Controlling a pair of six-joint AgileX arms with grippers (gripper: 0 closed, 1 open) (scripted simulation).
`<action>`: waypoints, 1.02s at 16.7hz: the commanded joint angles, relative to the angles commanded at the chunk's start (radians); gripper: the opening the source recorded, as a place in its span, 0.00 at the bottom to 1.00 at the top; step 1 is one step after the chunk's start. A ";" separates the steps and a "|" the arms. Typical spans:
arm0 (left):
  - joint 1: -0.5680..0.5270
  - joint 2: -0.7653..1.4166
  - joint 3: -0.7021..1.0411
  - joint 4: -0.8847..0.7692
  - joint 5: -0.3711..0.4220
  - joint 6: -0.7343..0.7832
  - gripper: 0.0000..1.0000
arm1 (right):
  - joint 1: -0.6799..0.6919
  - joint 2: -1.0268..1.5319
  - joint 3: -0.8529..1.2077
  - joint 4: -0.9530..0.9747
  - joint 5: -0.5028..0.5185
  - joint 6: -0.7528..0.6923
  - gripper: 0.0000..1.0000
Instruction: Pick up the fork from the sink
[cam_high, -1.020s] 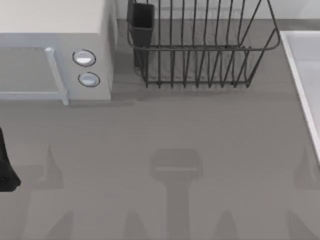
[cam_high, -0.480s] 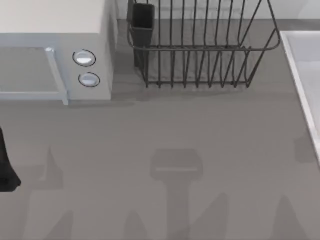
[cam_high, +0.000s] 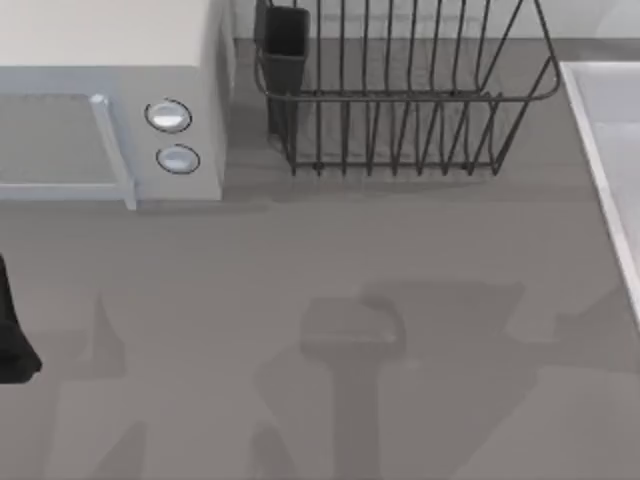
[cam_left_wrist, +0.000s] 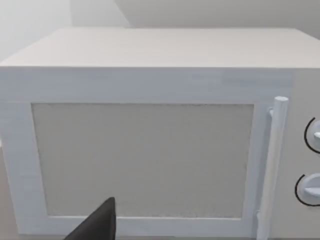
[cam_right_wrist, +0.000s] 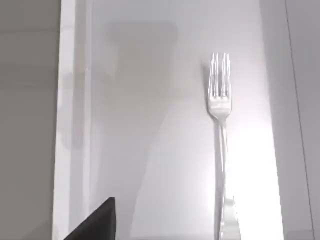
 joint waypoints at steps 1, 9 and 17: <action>0.000 0.000 0.000 0.000 0.000 0.000 1.00 | -0.014 0.100 0.084 -0.052 0.000 -0.013 1.00; 0.000 0.000 0.000 0.000 0.000 0.000 1.00 | -0.108 0.762 0.643 -0.395 0.001 -0.099 1.00; 0.000 0.000 0.000 0.000 0.000 0.000 1.00 | -0.135 0.954 0.806 -0.495 0.001 -0.124 1.00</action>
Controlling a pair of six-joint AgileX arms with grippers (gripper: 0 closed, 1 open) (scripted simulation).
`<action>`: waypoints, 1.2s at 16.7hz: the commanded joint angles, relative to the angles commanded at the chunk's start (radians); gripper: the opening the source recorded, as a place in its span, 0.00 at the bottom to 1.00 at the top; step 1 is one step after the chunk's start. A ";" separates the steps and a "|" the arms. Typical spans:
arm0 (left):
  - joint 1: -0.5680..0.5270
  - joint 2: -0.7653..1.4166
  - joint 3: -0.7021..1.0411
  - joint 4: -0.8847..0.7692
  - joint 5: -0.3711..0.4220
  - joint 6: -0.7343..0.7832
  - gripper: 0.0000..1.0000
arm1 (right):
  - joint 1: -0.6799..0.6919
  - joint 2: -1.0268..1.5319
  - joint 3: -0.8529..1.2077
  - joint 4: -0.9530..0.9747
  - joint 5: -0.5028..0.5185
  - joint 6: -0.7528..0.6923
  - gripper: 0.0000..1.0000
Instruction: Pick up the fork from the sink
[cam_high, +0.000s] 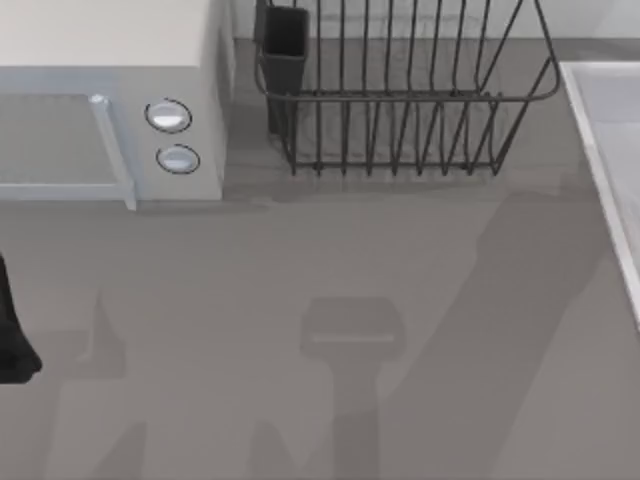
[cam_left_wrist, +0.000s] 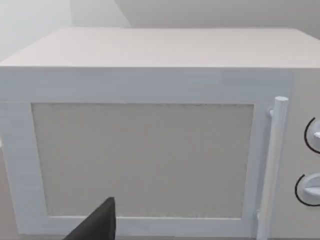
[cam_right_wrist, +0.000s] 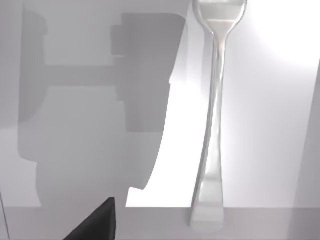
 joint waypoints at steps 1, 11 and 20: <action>0.000 0.000 0.000 0.000 0.000 0.000 1.00 | 0.000 0.000 0.000 0.000 0.000 0.000 1.00; 0.000 0.000 0.000 0.000 0.000 0.000 1.00 | 0.003 0.126 -0.132 0.267 0.002 0.003 1.00; 0.000 0.000 0.000 0.000 0.000 0.000 1.00 | 0.001 0.220 -0.216 0.436 0.003 0.003 1.00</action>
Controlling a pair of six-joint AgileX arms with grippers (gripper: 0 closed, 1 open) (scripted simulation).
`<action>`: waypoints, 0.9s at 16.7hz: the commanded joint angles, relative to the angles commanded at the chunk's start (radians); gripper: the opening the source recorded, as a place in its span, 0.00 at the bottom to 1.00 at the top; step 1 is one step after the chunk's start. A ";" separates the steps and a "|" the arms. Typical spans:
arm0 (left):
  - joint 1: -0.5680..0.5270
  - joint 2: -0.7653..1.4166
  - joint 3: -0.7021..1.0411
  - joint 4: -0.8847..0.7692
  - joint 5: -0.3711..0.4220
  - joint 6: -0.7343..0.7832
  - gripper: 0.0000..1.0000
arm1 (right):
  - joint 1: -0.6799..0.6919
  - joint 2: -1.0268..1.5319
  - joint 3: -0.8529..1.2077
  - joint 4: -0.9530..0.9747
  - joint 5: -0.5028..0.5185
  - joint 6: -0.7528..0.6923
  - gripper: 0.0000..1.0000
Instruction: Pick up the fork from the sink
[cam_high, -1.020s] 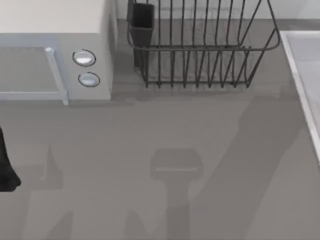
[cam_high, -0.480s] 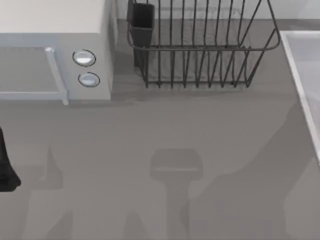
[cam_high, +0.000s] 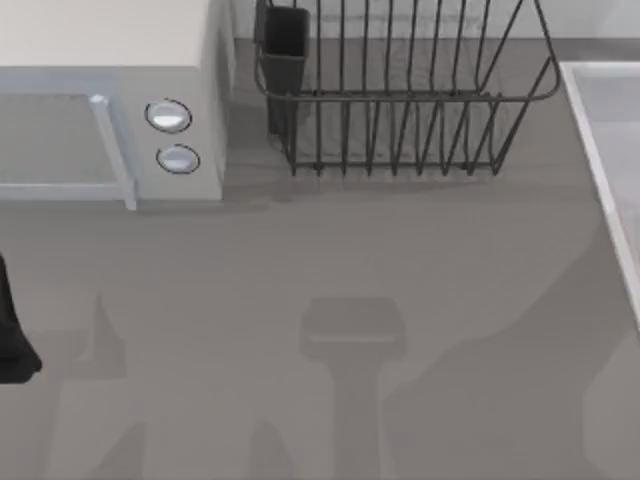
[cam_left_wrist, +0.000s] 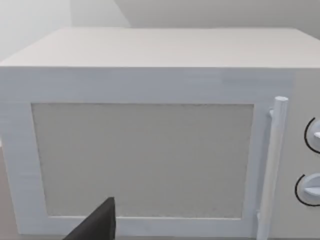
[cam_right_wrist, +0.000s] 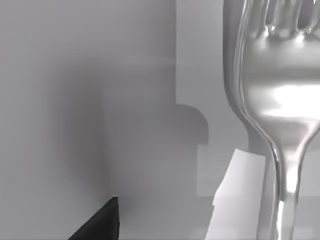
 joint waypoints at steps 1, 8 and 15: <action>0.000 0.000 0.000 0.000 0.000 0.000 1.00 | 0.000 0.000 0.000 0.000 0.000 0.000 0.92; 0.000 0.000 0.000 0.000 0.000 0.000 1.00 | 0.000 0.000 0.000 0.000 0.000 0.000 0.40; 0.000 0.000 0.000 0.000 0.000 0.000 1.00 | 0.000 0.000 0.000 0.000 0.000 0.000 0.00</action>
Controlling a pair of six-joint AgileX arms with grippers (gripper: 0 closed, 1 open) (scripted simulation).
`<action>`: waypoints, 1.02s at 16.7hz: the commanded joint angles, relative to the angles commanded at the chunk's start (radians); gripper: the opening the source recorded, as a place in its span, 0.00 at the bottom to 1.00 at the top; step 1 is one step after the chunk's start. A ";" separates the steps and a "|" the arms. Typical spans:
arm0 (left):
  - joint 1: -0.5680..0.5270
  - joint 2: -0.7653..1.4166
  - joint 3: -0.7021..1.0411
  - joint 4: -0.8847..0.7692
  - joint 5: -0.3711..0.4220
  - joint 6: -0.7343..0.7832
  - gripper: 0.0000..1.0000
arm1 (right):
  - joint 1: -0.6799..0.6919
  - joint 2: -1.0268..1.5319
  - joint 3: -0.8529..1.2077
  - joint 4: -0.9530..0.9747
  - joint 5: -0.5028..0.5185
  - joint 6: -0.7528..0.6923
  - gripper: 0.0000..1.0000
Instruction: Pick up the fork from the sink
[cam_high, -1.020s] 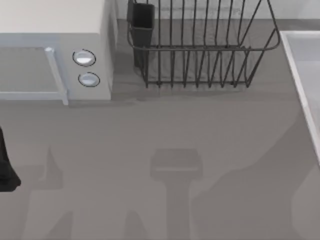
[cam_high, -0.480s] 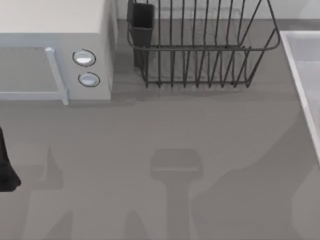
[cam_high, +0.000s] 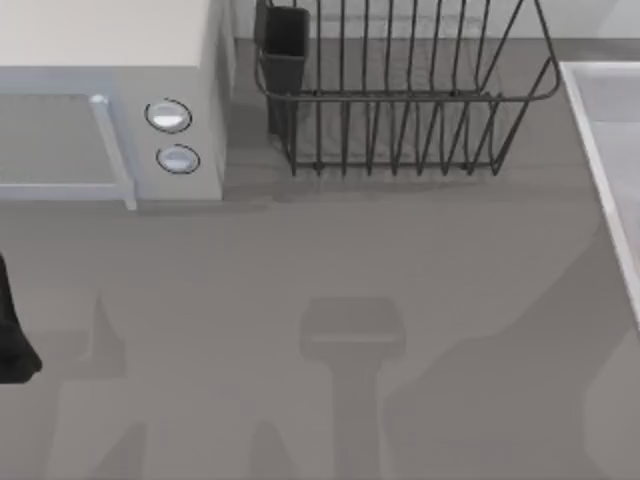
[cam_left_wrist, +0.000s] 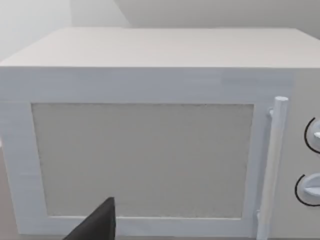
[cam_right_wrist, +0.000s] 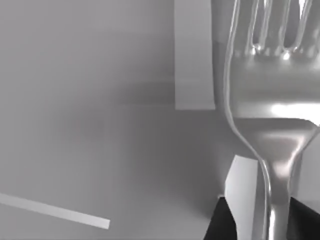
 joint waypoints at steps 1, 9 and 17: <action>0.000 0.000 0.000 0.000 0.000 0.000 1.00 | 0.000 0.000 0.000 0.000 0.000 0.000 0.00; 0.000 0.000 0.000 0.000 0.000 0.000 1.00 | 0.003 -0.052 0.025 -0.031 -0.014 0.012 0.00; 0.000 0.000 0.000 0.000 0.000 0.000 1.00 | 0.001 -0.183 0.250 -0.408 -0.016 0.009 0.00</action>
